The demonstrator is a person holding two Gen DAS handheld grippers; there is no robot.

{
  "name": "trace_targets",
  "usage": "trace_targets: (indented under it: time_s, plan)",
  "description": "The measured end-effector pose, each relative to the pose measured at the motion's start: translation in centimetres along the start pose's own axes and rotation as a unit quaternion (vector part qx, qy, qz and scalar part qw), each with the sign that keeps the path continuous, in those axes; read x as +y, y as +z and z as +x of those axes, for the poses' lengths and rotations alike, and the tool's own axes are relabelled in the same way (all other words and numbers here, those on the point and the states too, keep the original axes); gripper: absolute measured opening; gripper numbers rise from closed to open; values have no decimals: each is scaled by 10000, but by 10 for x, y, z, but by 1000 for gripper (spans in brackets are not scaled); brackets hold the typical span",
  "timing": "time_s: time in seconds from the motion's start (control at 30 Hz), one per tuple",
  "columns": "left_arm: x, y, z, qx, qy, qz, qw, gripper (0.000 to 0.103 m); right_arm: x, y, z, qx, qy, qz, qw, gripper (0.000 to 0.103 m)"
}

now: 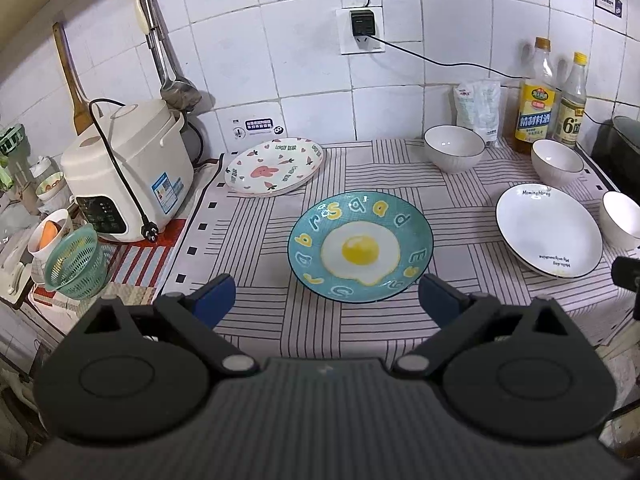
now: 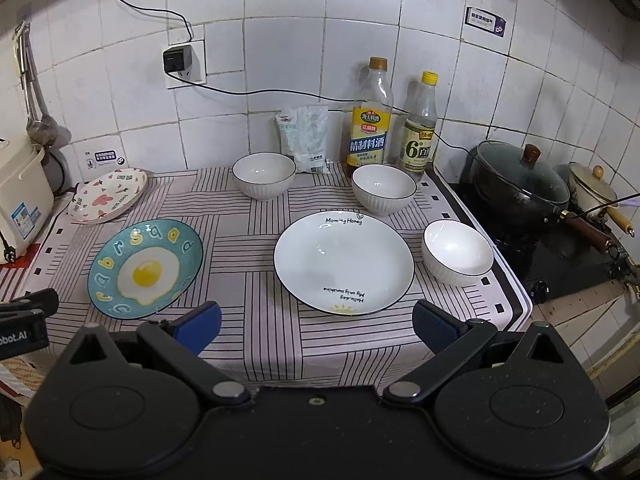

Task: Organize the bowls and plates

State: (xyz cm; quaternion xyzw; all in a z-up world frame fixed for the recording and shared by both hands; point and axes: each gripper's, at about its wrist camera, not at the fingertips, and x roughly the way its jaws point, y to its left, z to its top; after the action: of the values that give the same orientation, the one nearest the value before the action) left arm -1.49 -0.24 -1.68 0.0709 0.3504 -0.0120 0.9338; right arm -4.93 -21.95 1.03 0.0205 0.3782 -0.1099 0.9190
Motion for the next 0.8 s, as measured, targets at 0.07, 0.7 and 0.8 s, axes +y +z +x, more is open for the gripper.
trace_targets:
  time_s: [0.07, 0.7, 0.8]
  plan:
    - [1, 0, 0, 8, -27, -4, 10000, 99, -1, -1, 1, 7, -10, 7, 10000, 103]
    - [0, -2, 5, 116, -88, 27, 9999, 99, 2, -4, 4, 30, -63, -18, 10000, 103]
    - [0, -2, 5, 117, -88, 21, 9999, 99, 2, -4, 4, 33, -76, -31, 10000, 103]
